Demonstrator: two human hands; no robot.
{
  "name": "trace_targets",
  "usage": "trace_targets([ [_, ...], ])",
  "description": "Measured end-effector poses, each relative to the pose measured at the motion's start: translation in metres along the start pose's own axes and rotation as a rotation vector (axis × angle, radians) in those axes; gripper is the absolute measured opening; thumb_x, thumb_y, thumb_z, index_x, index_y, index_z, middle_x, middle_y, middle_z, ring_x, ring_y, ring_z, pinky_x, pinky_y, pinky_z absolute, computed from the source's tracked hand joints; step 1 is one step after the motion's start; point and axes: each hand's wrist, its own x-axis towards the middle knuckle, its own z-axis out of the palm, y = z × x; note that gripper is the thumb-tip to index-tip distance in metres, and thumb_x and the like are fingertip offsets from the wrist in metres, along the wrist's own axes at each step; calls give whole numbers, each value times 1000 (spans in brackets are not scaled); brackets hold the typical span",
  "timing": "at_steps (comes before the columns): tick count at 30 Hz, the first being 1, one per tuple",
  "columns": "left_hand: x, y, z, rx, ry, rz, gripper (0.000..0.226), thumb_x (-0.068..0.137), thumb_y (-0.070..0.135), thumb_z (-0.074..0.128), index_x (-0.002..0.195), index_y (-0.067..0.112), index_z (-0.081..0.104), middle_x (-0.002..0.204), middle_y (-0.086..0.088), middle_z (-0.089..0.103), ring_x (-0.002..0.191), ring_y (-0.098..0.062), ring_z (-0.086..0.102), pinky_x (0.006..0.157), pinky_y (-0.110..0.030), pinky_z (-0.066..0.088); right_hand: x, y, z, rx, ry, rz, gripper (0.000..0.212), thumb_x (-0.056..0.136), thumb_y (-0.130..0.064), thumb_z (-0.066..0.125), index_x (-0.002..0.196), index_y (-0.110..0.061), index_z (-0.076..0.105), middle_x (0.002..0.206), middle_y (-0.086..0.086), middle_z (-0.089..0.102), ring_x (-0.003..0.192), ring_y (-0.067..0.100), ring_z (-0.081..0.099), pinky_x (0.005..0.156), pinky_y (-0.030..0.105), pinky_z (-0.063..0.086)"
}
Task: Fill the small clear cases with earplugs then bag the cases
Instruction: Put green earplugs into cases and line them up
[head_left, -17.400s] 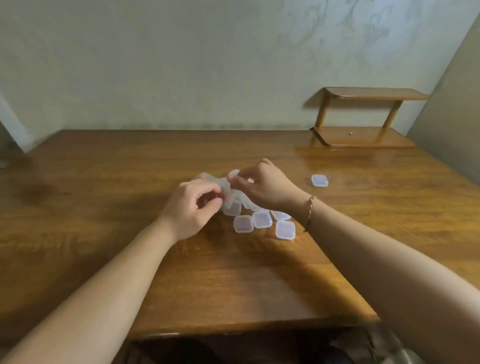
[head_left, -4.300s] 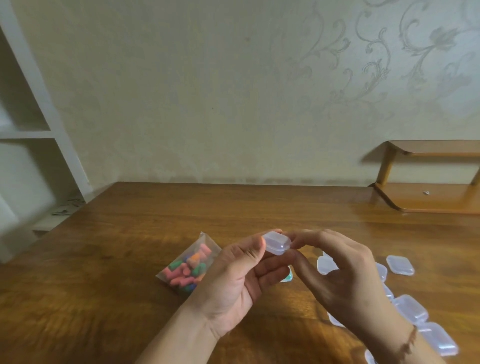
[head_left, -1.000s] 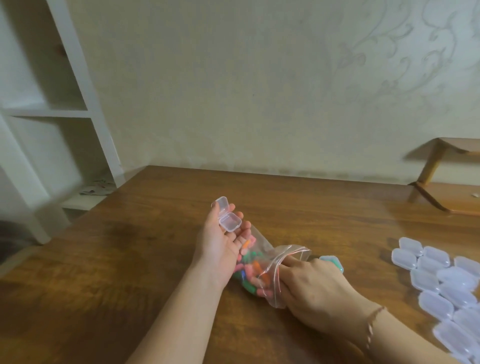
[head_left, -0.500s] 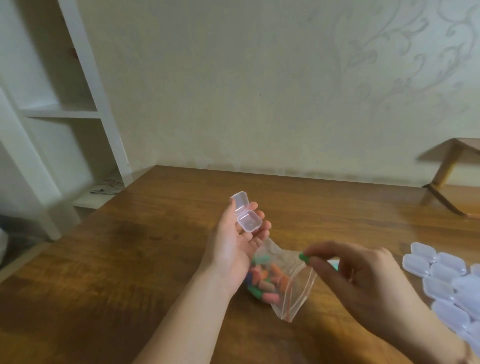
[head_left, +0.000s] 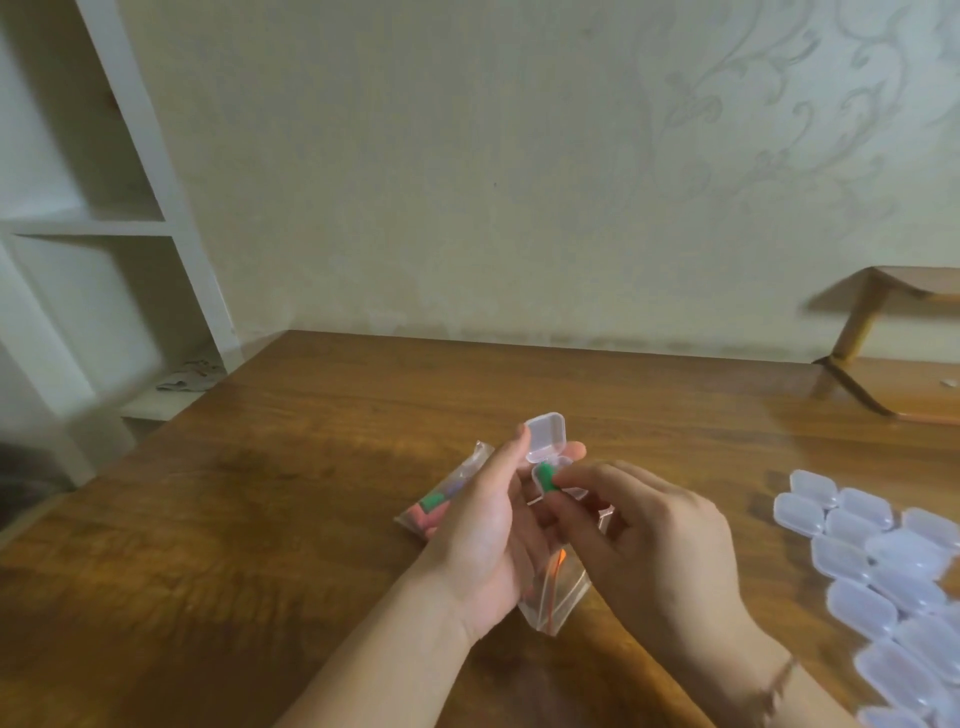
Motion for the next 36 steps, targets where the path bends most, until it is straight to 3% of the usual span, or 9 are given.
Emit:
trace_targets([
  [4, 1, 0, -2, 13, 0, 1, 52, 95, 48, 49, 120, 7, 69, 109, -17, 73, 105, -27, 71, 83, -36, 57, 0, 1, -1, -7, -19, -31, 14, 80, -34, 68, 90, -28, 75, 89, -20, 71, 51, -13, 41, 45, 10, 41],
  [7, 3, 1, -5, 6, 9, 28, 51, 96, 48, 50, 121, 8, 69, 100, -15, 72, 91, -23, 71, 78, -35, 56, 1, 4, -6, 98, 44, -6, 13, 84, -34, 64, 93, -29, 72, 94, -23, 68, 48, -8, 49, 45, 16, 44],
  [10, 6, 8, -11, -46, 55, 72, 51, 93, 48, 52, 120, 8, 69, 96, -13, 70, 85, -23, 69, 77, -37, 56, 3, 6, -22, 125, 26, 56, 6, 83, -32, 64, 77, -32, 67, 75, -22, 64, 54, 8, 56, 44, 21, 43],
  [14, 15, 22, -23, -188, 207, 180, 51, 93, 45, 52, 121, 4, 66, 99, -15, 69, 89, -24, 67, 86, -36, 53, 5, 10, -36, -85, -360, 165, 12, 77, -38, 60, 69, -36, 69, 66, -24, 64, 62, 4, 58, 47, 15, 39],
  [20, 29, 22, -30, -318, 341, 149, 46, 100, 44, 49, 117, 5, 66, 117, -19, 65, 106, -28, 65, 96, -39, 52, -5, 11, -10, -116, -598, 7, 29, 88, -39, 48, 111, -48, 62, 115, -31, 59, 106, -1, 57, 72, 11, 44],
  [25, 30, 20, -31, -304, 347, 147, 46, 100, 45, 49, 116, 6, 67, 115, -19, 66, 106, -29, 65, 96, -40, 53, -10, 19, 2, -117, -569, -83, 18, 83, -39, 56, 100, -45, 62, 102, -30, 60, 79, -8, 44, 50, 4, 25],
  [28, 30, 18, -30, -281, 355, 144, 46, 100, 45, 48, 116, 6, 66, 112, -19, 66, 102, -28, 66, 90, -39, 54, -8, 21, 12, -35, -496, -75, 11, 79, -33, 63, 88, -40, 62, 93, -26, 63, 78, -5, 55, 54, 0, 29],
  [33, 31, 17, -29, -239, 370, 142, 46, 101, 45, 46, 116, 6, 67, 111, -18, 67, 100, -28, 67, 87, -37, 55, -4, 17, 24, -51, -503, -141, 17, 81, -48, 57, 81, -32, 62, 89, -18, 62, 62, 9, 61, 47, 22, 42],
  [36, 31, 18, -29, -250, 367, 137, 46, 100, 44, 47, 116, 6, 67, 110, -18, 67, 99, -27, 67, 88, -37, 55, -4, 17, 25, -99, -585, -126, 23, 86, -51, 56, 88, -31, 68, 101, -18, 59, 72, 13, 62, 54, 28, 48],
])
